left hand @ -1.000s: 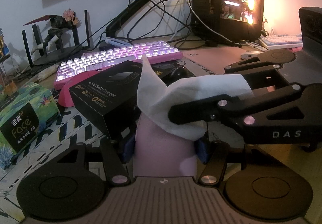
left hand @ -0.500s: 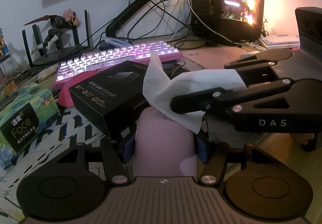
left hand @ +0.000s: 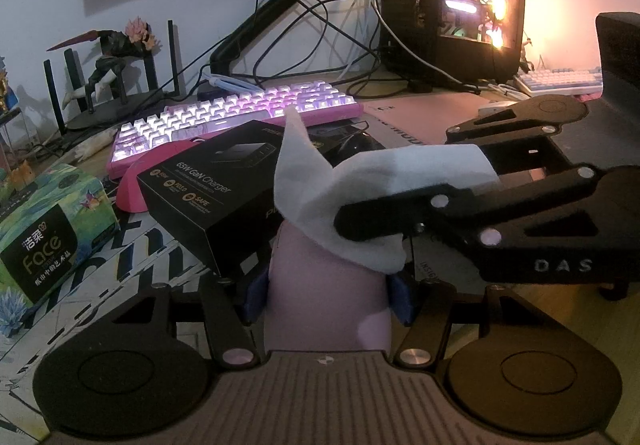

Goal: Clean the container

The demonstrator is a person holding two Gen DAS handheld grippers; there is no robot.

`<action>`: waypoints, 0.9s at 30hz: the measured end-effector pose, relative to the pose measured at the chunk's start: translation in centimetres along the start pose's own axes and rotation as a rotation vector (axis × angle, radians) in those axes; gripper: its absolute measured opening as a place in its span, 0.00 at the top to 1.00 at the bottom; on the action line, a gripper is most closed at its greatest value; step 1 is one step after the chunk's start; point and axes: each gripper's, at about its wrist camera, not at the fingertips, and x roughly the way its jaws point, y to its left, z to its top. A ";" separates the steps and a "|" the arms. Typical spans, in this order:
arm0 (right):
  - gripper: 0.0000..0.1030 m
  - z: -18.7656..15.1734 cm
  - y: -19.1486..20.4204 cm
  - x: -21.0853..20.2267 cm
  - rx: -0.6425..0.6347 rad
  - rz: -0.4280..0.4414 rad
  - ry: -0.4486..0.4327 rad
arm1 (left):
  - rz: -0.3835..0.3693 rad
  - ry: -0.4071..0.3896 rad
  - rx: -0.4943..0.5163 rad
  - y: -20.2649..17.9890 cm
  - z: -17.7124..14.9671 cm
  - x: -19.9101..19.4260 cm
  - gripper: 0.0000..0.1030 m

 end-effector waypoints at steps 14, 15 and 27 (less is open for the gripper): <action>0.87 -0.4 1.2 -0.1 0.024 -0.015 -0.009 | 0.001 0.000 -0.002 0.0 0.0 0.0 0.42; 0.87 -0.4 1.2 -0.1 0.029 -0.020 -0.008 | 0.001 0.000 -0.002 0.0 0.0 0.0 0.42; 0.87 -0.4 2.1 -0.2 0.029 -0.025 -0.004 | 0.001 0.000 -0.002 -0.1 0.0 0.0 0.42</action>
